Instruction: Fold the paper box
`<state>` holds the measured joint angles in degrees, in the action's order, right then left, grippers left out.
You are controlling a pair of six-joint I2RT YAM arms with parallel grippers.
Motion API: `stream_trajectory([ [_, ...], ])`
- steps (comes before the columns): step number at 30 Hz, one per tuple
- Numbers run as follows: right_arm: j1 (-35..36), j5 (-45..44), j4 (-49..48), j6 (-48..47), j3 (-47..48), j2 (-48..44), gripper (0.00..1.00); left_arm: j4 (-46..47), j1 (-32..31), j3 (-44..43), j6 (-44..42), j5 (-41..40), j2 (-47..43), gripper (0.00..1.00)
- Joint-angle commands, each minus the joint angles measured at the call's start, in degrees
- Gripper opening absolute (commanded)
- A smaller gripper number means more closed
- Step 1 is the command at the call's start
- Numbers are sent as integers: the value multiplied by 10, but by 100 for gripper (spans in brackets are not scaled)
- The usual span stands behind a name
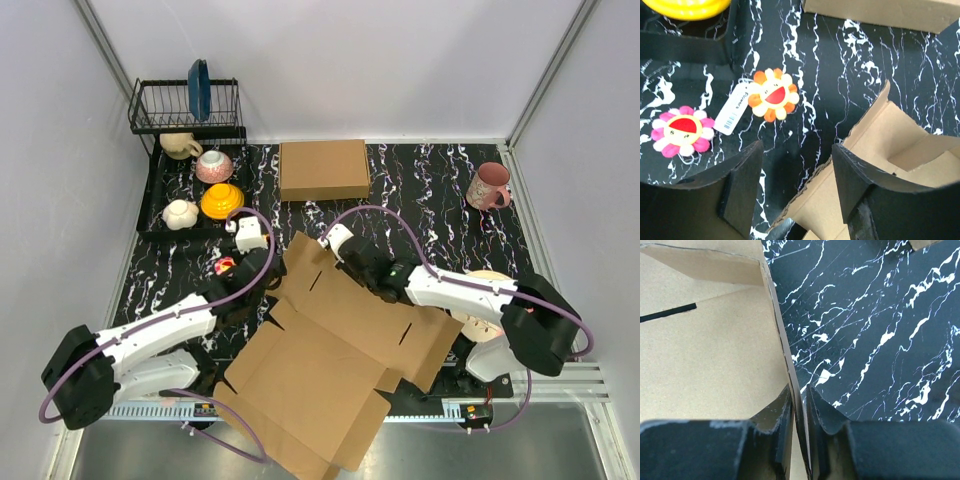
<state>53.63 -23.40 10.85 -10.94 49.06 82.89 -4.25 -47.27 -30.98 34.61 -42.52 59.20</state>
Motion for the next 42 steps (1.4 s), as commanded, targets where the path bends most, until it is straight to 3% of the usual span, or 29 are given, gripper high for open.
stream_trajectory([
  [1,2,-30,1,38,19,13,21,-42,2,3,52,61,-24,58],
  [5,2,-50,-2,52,20,30,20,-53,-20,16,51,127,-62,49],
  [10,2,-61,-4,58,22,38,20,-105,-82,19,41,104,-103,47],
  [14,2,-50,-5,60,24,37,20,-140,-75,22,61,61,-106,54],
  [22,2,-46,4,62,25,25,20,-190,-72,10,74,138,-77,50],
  [35,2,-46,5,58,29,27,21,-137,-72,46,78,217,-16,42],
  [38,2,-46,6,58,29,27,20,-129,-73,45,75,227,-8,35],
  [39,2,-46,5,58,29,28,21,-124,-74,47,72,230,-8,28],
  [42,2,-49,5,58,28,28,21,-100,-83,52,71,238,-28,19],
])
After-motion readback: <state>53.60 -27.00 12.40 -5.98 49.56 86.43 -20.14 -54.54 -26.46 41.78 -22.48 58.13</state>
